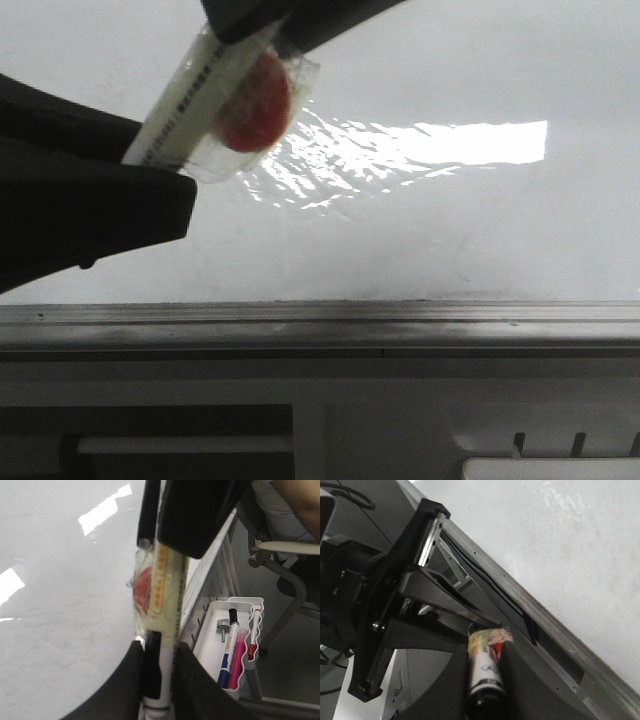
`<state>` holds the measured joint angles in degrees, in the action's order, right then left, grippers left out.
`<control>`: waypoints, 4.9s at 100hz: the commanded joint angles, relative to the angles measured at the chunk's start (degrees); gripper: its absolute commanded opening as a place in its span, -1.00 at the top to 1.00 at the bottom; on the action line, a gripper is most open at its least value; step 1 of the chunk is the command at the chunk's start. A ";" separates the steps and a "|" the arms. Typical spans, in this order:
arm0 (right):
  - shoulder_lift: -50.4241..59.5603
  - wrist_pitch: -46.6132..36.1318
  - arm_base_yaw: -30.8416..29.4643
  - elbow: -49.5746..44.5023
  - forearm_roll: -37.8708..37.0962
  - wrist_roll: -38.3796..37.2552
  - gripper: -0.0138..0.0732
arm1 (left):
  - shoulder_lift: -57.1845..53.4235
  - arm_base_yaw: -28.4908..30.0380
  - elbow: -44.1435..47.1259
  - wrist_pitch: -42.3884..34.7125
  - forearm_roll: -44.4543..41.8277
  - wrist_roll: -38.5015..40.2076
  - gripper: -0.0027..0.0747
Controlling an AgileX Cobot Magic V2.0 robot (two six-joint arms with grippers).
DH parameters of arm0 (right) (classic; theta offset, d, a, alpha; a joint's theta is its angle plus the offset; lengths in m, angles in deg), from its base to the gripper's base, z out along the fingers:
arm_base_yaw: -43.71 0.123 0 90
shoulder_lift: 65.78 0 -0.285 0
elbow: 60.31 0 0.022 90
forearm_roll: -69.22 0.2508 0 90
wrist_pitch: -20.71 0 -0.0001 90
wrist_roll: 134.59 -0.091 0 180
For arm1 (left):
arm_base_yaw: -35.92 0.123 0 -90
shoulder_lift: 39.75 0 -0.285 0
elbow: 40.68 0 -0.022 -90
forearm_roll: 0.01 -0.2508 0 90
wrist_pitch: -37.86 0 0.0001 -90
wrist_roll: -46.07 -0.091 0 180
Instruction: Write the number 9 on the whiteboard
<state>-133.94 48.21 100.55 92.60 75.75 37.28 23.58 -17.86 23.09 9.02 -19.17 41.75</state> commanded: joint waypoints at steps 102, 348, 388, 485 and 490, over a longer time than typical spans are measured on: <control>-9.10 1.09 -20.90 16.12 -4.97 -2.35 0.83 | -21.00 -0.38 -1.43 4.85 40.90 -16.07 0.41; -8.02 3.36 -2.89 11.90 1.13 -2.72 0.84 | -0.07 -9.70 -2.22 -4.39 37.35 -15.85 -0.08; -8.13 3.82 -2.67 11.90 1.22 -2.84 0.84 | 6.44 -9.77 -2.68 -8.55 37.42 -15.28 0.22; -8.17 5.45 -2.67 11.90 -0.48 -2.84 -0.26 | 12.20 -7.84 -4.66 -9.08 76.57 -10.03 0.98; -8.17 5.80 -2.67 11.90 -0.48 -2.84 -0.26 | 12.43 -7.84 -4.66 -7.50 76.50 -8.47 0.98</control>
<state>-143.25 56.45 97.85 103.00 75.66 34.15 35.82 -25.69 19.88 2.00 57.57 30.06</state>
